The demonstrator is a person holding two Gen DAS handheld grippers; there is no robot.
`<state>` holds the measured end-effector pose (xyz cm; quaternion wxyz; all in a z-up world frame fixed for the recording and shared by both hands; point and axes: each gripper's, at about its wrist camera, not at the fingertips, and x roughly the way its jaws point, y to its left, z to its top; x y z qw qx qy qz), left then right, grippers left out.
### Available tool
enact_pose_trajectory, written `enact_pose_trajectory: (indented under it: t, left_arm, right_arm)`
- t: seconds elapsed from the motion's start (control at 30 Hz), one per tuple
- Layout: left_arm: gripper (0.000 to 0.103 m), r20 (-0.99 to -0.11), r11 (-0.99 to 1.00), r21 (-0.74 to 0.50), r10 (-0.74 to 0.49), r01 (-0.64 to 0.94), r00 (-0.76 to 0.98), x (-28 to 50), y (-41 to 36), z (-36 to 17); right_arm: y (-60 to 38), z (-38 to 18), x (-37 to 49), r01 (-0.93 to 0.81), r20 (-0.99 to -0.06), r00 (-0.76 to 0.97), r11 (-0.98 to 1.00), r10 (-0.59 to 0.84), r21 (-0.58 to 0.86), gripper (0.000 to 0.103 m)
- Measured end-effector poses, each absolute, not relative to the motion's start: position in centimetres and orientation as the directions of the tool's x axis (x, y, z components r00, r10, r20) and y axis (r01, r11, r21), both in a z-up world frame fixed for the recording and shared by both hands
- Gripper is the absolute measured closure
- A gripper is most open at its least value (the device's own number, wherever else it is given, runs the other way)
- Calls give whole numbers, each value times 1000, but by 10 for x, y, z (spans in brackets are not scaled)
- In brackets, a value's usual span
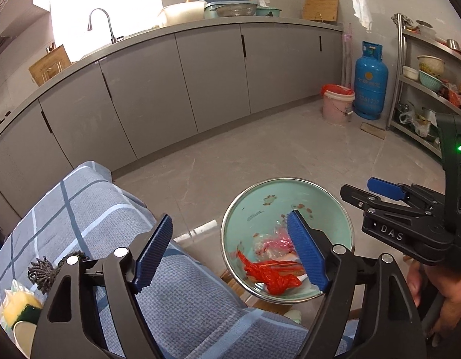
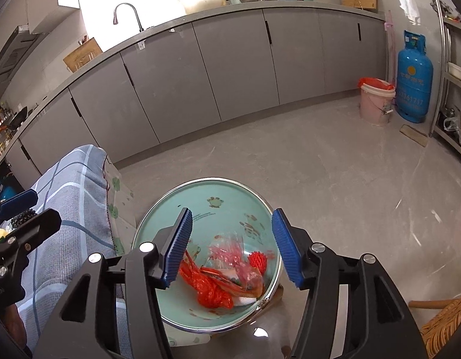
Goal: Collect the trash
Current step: 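Open both grippers to drop the red bag and pink wrap into the basin, then move both grippers back over the table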
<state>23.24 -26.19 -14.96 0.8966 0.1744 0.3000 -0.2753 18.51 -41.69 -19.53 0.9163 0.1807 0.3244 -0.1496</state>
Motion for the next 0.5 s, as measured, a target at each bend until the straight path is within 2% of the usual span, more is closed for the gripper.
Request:
enact_pose_trajectory:
  t: [0.5]
  left_arm:
    - [20,-619,828,117,-372,549,692,226,-225,-133]
  right_arm:
    - [-377,-175,175,342,-636,761,912,-125,229,43]
